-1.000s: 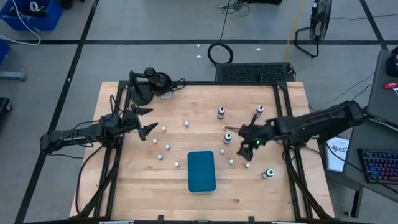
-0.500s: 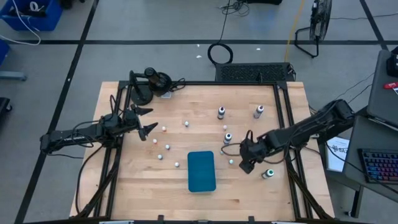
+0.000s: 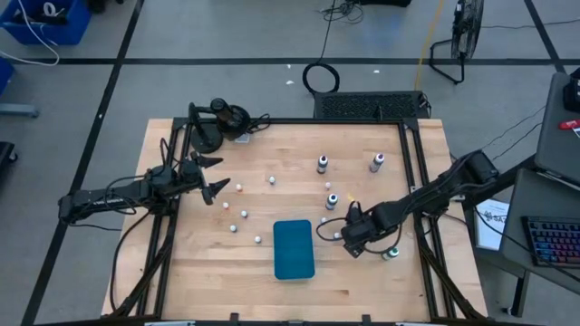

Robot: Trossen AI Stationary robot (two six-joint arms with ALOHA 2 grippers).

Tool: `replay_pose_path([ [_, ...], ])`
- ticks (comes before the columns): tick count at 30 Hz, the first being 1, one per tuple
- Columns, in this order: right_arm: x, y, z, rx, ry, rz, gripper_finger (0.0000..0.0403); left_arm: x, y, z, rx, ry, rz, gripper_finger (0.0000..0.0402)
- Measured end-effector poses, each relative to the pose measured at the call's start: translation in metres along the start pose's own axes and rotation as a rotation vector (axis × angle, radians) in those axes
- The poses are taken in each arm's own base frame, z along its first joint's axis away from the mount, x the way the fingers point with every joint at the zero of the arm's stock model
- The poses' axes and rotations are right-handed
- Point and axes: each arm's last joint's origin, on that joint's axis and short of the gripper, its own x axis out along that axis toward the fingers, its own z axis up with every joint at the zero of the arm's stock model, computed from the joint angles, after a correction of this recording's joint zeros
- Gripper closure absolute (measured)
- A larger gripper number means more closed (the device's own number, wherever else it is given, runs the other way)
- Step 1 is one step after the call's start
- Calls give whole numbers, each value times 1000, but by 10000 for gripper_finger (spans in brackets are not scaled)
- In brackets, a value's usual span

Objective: Pick & Place food coloring
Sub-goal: Put the blue small food coloring bottle into the blue bin

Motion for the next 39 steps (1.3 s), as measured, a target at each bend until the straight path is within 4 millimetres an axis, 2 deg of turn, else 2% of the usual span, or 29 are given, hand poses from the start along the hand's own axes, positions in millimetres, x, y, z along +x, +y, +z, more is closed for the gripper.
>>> replay_pose_path([
  [12,10,4,2,27,2,-9,111,0,0,0,0,0,0,11],
  [17,10,4,2,41,1,-16,127,0,0,0,0,0,0,11],
  [23,10,2,2,41,3,-30,191,0,0,0,0,0,0,11],
  [33,11,-2,1,-26,-4,-76,340,0,0,0,0,0,0,11],
  [39,2,0,3,-68,-105,-35,349,0,0,0,0,0,0,11],
])
